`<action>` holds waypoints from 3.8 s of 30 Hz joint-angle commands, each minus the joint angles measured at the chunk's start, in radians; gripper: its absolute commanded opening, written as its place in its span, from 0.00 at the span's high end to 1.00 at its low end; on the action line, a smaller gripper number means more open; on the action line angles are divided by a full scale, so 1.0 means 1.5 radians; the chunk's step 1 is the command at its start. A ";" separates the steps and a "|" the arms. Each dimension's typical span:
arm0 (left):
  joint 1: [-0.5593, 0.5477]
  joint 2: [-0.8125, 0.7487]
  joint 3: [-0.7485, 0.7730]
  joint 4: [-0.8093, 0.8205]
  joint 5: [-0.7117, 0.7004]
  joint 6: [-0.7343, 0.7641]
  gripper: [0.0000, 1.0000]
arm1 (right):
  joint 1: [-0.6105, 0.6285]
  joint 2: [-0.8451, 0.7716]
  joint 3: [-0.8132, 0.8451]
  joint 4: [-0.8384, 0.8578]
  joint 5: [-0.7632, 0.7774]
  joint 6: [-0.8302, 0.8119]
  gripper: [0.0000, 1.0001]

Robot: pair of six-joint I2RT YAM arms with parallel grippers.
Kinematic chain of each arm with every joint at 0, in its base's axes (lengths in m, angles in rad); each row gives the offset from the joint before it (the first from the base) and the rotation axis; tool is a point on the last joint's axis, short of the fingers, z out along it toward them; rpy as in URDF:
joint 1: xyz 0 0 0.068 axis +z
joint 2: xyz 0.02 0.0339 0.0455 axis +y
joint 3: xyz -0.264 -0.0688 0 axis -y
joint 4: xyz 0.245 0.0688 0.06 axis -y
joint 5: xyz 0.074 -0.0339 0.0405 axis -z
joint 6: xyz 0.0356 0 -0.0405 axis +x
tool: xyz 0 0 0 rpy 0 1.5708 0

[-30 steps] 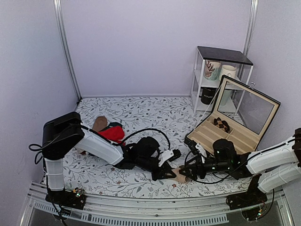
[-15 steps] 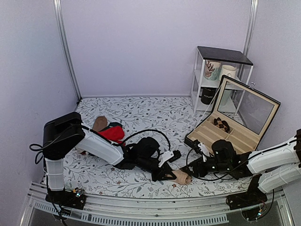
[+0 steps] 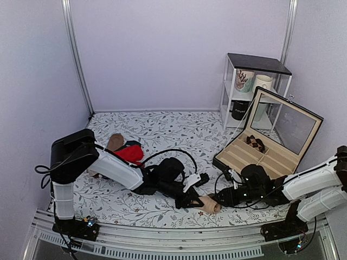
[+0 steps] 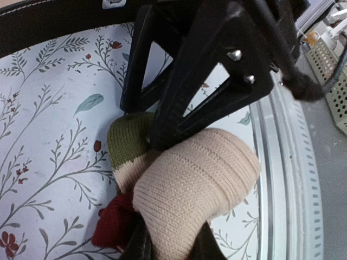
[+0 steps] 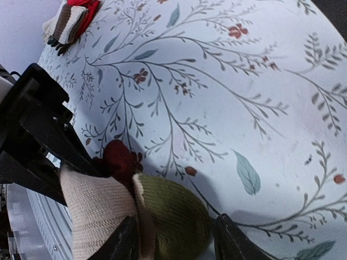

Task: Roll the socks
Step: Roll a pair of socks at the center of the board.

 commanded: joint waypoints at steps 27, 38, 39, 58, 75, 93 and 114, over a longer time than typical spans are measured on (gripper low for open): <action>-0.054 0.010 -0.080 -0.362 -0.238 -0.065 1.00 | -0.014 0.368 0.318 0.071 -0.170 -0.209 0.98; -0.026 0.104 -0.085 -0.336 -0.153 -0.102 1.00 | -0.014 0.224 0.261 0.044 -0.123 -0.229 0.59; -0.025 0.105 -0.088 -0.332 -0.153 -0.105 1.00 | -0.014 0.204 0.255 0.043 -0.110 -0.230 0.54; -0.018 0.112 -0.094 -0.321 -0.149 -0.107 1.00 | 0.002 -0.091 -0.008 0.131 -0.144 -0.269 0.29; -0.018 0.115 -0.089 -0.326 -0.148 -0.105 1.00 | 0.044 0.009 -0.041 0.232 0.008 -0.278 0.21; -0.018 0.125 -0.087 -0.322 -0.151 -0.101 1.00 | 0.079 0.070 -0.046 0.235 0.018 -0.233 0.55; -0.078 -0.152 -0.092 -0.116 -0.425 0.056 0.86 | 0.066 0.115 -0.058 0.126 -0.011 0.009 0.89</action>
